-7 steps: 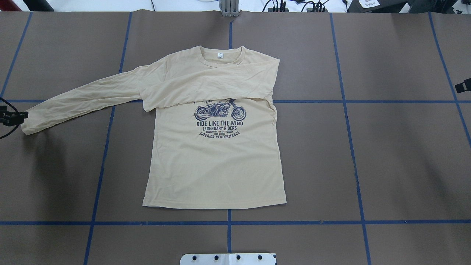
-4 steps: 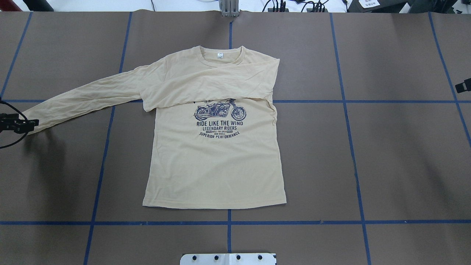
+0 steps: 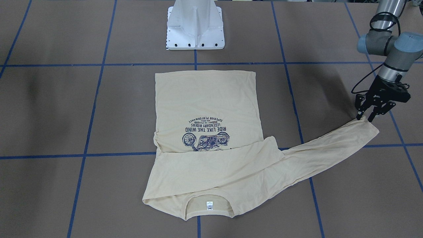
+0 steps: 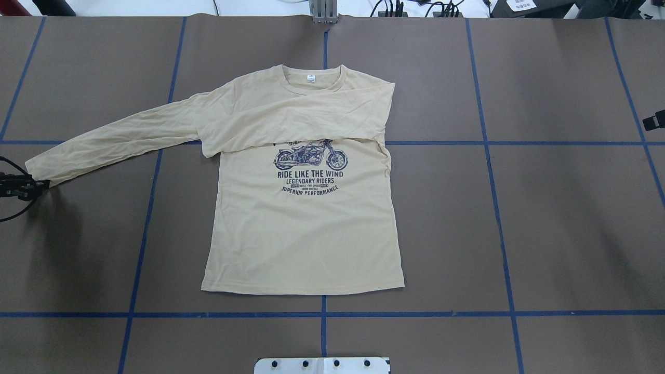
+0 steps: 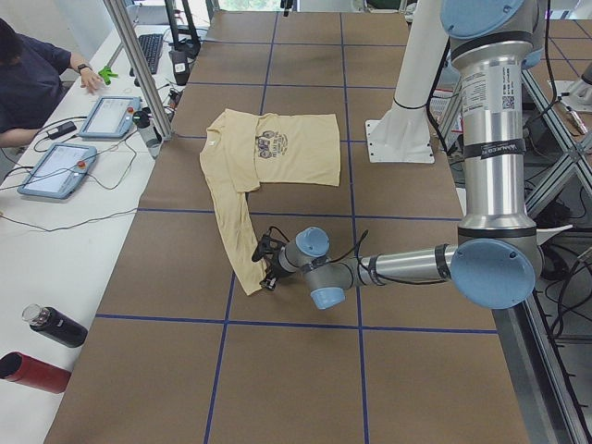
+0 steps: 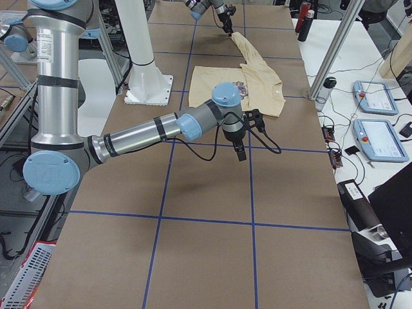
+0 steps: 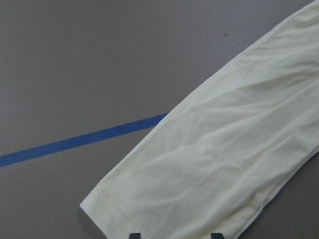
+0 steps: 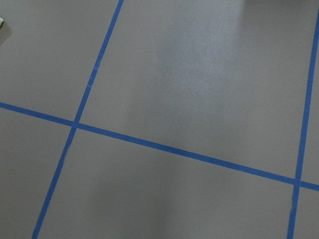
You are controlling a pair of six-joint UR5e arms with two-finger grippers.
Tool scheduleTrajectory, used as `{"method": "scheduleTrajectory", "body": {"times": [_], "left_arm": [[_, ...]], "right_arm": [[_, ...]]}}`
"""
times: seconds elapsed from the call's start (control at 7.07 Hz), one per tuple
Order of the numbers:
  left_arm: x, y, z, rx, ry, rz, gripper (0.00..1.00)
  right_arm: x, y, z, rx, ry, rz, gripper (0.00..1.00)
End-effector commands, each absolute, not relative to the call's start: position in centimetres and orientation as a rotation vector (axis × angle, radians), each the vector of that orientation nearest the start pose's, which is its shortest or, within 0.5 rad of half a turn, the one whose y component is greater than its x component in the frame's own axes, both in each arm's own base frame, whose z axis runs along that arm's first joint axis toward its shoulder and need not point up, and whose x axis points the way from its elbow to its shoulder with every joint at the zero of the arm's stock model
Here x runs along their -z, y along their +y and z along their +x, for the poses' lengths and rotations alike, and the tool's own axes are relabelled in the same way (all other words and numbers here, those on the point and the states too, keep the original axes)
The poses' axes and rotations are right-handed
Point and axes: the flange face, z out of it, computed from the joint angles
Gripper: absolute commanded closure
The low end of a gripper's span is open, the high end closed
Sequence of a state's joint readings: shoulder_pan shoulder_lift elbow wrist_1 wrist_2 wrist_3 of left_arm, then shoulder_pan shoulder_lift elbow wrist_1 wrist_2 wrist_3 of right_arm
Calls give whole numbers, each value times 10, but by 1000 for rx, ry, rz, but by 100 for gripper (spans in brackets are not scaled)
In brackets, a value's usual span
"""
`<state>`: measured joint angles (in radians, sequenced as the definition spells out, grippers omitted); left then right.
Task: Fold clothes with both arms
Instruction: 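Lower the left gripper and grasp the cuff of the other sleeve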
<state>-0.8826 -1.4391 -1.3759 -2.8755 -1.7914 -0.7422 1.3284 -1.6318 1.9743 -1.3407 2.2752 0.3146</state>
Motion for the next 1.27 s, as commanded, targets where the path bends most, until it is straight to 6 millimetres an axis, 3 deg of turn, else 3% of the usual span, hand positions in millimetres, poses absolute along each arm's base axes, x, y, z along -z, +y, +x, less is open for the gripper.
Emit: {"method": "scheduleTrajectory", "body": {"times": [0.0, 0.28, 0.42, 0.57, 0.85, 1.13], "left_arm": [[-683, -418, 200, -58, 789, 601, 51], [-682, -419, 200, -56, 792, 600, 52], [-681, -419, 201, -53, 794, 602, 82], [-681, -419, 201, -55, 793, 603, 100], [-675, -420, 201, -64, 799, 613, 100], [-644, -424, 202, -89, 852, 622, 100]], "right_arm": [[-464, -472, -46, 133, -808, 339, 0], [-464, -472, -46, 133, -808, 339, 0], [-464, -472, -46, 133, -810, 339, 0], [-465, -472, -46, 133, -810, 337, 0], [-464, -472, -46, 133, -810, 339, 0], [-465, -472, -46, 133, -810, 337, 0]]}}
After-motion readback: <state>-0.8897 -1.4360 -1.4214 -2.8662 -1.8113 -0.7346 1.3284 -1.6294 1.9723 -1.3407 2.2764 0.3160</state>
